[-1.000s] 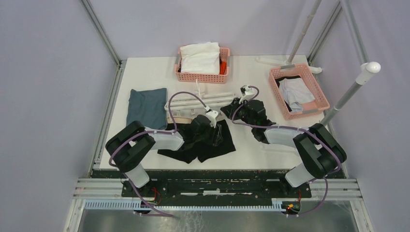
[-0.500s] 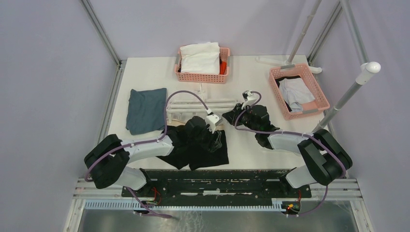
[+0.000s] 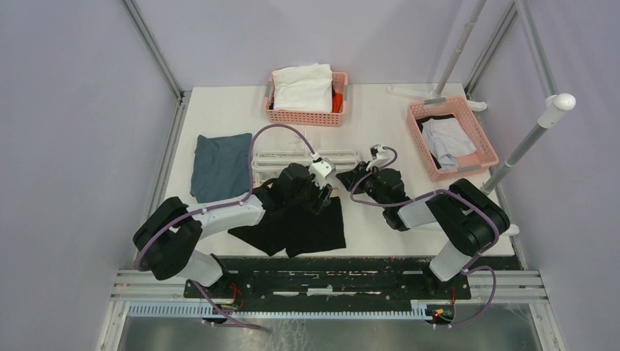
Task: Clip the underwear to the hanger
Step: Clamp the underwear onto the hanger.
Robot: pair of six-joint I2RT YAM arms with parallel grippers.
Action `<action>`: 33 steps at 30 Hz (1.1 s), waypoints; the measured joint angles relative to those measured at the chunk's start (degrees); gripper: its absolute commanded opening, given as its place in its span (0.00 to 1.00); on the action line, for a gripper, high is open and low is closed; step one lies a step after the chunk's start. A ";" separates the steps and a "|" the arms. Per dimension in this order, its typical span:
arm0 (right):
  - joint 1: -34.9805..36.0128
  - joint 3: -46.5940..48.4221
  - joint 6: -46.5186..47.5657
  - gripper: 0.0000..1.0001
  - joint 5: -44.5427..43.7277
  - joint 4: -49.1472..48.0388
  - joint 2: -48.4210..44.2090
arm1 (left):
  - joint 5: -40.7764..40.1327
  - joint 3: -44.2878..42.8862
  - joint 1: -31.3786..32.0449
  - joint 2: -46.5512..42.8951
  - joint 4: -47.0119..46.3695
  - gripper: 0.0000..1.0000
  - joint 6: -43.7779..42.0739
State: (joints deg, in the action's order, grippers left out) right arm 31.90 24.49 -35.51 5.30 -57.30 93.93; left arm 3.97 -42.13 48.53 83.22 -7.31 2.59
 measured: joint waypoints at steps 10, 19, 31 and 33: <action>0.52 -0.20 1.09 0.01 -3.41 -3.04 1.42 | 7.43 -0.52 -7.10 5.81 -0.48 0.66 -10.91; -0.04 2.78 3.91 0.01 -1.64 -1.20 2.78 | 15.87 -4.00 -9.07 6.93 -1.16 0.73 -19.61; -0.20 3.50 6.08 0.01 0.26 0.20 2.78 | 23.80 -15.39 -10.86 12.31 9.29 0.72 -31.34; -0.20 3.80 6.47 0.01 0.59 0.83 2.75 | 24.65 -16.98 -10.93 13.57 11.96 0.72 -34.03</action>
State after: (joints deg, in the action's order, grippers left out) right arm 31.70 28.29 -29.04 5.89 -56.47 96.68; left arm 28.62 -59.11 37.60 96.79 4.64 -31.44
